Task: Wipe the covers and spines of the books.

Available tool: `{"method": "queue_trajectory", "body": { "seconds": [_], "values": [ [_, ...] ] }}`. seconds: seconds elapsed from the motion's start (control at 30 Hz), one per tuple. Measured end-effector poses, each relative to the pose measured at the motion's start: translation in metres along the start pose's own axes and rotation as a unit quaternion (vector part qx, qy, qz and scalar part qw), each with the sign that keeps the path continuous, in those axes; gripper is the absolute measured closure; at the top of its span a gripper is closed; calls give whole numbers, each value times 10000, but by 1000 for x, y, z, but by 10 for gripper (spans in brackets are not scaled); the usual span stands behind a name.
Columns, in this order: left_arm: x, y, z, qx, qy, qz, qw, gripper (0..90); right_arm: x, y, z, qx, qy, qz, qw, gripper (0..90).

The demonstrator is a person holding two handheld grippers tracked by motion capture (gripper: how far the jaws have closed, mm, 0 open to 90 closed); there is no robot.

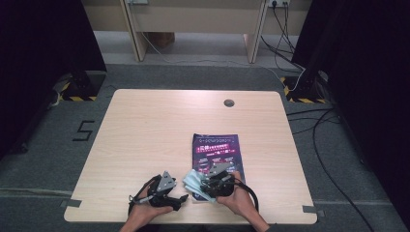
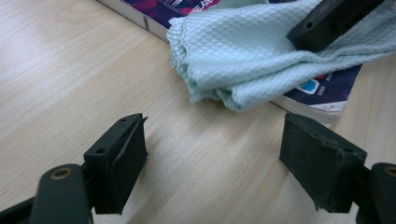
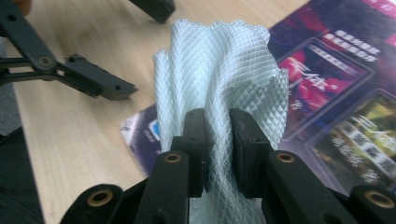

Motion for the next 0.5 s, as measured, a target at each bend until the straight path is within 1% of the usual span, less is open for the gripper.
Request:
{"method": "queue_trajectory", "body": {
  "seconds": [0.07,0.1,0.17,0.2,0.23,0.33,0.4,0.5],
  "values": [
    [0,0,0,7,6,-7,10000,215,0,1,0,65,4,18,10000,771],
    [0,0,0,-2,10,-10,10000,215,0,0,0,13,11,11,10000,769],
    [1,0,0,-11,17,-25,10000,215,2,-3,0,-13,41,-60,10000,766],
    [1,0,0,-5,29,-31,10000,215,4,-6,1,-50,50,-43,10000,766],
    [1,1,0,-20,40,-28,10000,215,7,-10,3,-118,51,13,9999,768],
    [1,1,1,-13,31,-22,10000,215,16,-22,9,-216,30,173,9996,770],
    [1,1,1,-4,35,-25,10000,215,27,-33,17,-381,9,367,9986,770],
    [1,1,1,-7,27,-5,10000,213,43,-48,30,-581,-33,573,9967,770]
  ]
}}
Point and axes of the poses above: each handheld gripper's, and its own axes: x roughly backward along the jaws, z roughly out of its underside, y roughly to its left, the point moved 1 cm from there along -x, roughly forward along the jaws, and after that the axes turned 7 degrees about -z, right-handed, at the moved point
